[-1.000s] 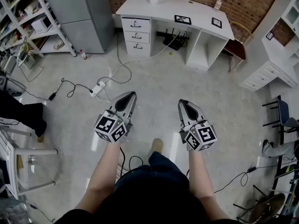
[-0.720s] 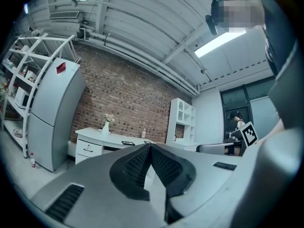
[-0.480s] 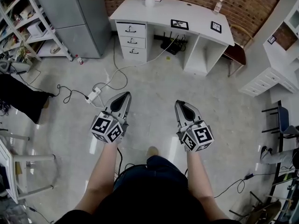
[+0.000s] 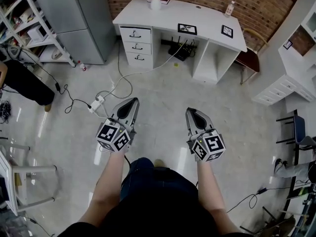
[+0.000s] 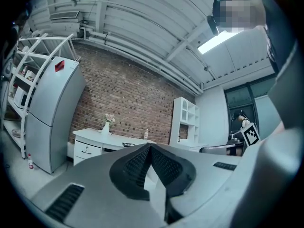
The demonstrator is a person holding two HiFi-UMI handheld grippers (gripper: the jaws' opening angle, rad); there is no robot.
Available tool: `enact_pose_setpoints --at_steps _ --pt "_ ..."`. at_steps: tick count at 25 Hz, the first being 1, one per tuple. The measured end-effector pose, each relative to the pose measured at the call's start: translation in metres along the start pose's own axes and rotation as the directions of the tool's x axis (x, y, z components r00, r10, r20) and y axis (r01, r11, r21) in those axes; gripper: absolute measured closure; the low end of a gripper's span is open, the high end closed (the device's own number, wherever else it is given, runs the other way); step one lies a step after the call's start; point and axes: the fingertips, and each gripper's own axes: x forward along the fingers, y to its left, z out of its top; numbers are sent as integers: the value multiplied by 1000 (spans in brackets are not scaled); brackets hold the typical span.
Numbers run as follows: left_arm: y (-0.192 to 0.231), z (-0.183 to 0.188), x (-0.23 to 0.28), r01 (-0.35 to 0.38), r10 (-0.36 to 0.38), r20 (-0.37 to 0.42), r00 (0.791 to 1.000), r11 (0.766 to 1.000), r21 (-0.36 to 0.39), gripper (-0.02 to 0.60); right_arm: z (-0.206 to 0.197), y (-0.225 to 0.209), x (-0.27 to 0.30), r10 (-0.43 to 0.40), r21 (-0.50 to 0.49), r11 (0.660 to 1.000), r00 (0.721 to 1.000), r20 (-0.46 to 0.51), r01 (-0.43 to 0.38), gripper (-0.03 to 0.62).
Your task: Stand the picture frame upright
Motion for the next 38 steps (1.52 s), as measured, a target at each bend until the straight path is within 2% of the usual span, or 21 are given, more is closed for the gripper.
enact_pose_setpoints --at_steps 8,15,24,38 --pt "7 -2 1 -27 27 -13 1000 1000 -1 581 -5 -5 5 11 24 1000 1000 -5 -11 591" --pt "10 -4 20 -13 13 -24 1000 1000 -4 581 -3 -20 13 -5 42 999 1000 -2 5 591" --pt "22 -11 69 27 -27 -39 999 1000 -11 581 -4 -55 38 -31 65 997 1000 1 31 591" --pt "86 2 159 44 -45 -42 998 999 -17 581 21 -104 129 -24 58 998 1000 13 23 591"
